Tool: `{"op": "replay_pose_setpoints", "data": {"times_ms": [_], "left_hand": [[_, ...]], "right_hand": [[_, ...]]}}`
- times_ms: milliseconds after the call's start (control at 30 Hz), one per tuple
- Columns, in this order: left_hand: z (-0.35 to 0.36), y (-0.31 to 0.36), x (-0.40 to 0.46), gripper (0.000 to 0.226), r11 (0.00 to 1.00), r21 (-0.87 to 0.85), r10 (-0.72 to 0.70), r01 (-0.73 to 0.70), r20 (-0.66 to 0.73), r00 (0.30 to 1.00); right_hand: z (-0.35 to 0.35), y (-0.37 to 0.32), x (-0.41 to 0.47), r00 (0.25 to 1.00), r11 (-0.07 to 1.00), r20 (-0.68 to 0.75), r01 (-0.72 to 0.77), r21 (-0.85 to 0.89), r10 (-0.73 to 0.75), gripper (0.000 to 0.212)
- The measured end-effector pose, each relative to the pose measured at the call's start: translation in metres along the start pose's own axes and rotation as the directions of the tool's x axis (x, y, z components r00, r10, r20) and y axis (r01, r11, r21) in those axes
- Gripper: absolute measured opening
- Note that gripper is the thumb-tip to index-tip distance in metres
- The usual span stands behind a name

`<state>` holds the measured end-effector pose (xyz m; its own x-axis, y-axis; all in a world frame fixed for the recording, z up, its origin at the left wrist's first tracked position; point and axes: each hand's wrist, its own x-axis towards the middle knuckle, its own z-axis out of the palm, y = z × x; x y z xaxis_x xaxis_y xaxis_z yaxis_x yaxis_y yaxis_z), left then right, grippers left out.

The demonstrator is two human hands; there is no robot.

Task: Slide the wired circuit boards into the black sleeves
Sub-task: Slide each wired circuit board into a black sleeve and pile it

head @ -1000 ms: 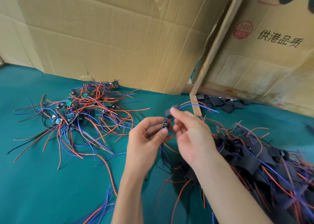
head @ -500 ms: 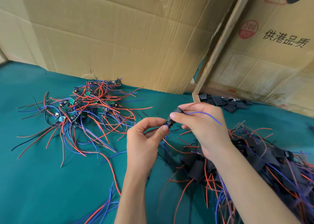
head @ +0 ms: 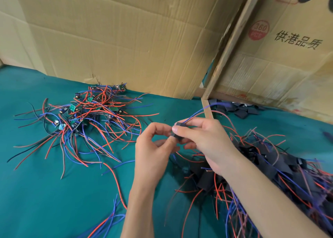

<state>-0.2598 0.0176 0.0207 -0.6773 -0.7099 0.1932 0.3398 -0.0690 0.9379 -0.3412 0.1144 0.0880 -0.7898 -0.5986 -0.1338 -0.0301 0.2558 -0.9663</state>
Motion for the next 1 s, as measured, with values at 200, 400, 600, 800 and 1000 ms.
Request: {"op": "replay_pose_setpoints", "data": {"times_ms": [200,400,600,800,1000], "left_hand": [[0.007,0.001,-0.002,0.012,0.99,-0.092,-0.09,0.103,0.14,0.986],[-0.001,-0.006,0.004,0.014,0.993,-0.046,-0.109,0.106,-0.068,0.992],[0.001,-0.011,0.005,0.017,0.992,-0.025,-0.13,0.128,-0.134,0.982],[-0.002,-0.012,0.006,0.018,0.989,-0.02,-0.146,0.145,-0.161,0.976],[-0.002,-0.012,0.006,0.017,0.987,-0.002,-0.157,0.159,-0.169,0.973]], "right_hand": [[-0.073,-0.052,-0.005,0.995,0.997,-0.06,0.075,0.011,-0.075,0.046],[-0.161,-0.087,-0.011,0.937,0.593,-0.014,-0.232,-0.771,0.349,0.048],[-0.137,-0.054,0.04,0.999,0.399,0.017,0.033,-0.916,-0.044,0.015],[-0.082,0.002,0.088,0.987,0.195,0.135,0.117,-0.974,0.082,0.018],[-0.086,0.012,0.093,0.991,0.322,0.134,0.119,-0.939,0.027,0.023]]}}
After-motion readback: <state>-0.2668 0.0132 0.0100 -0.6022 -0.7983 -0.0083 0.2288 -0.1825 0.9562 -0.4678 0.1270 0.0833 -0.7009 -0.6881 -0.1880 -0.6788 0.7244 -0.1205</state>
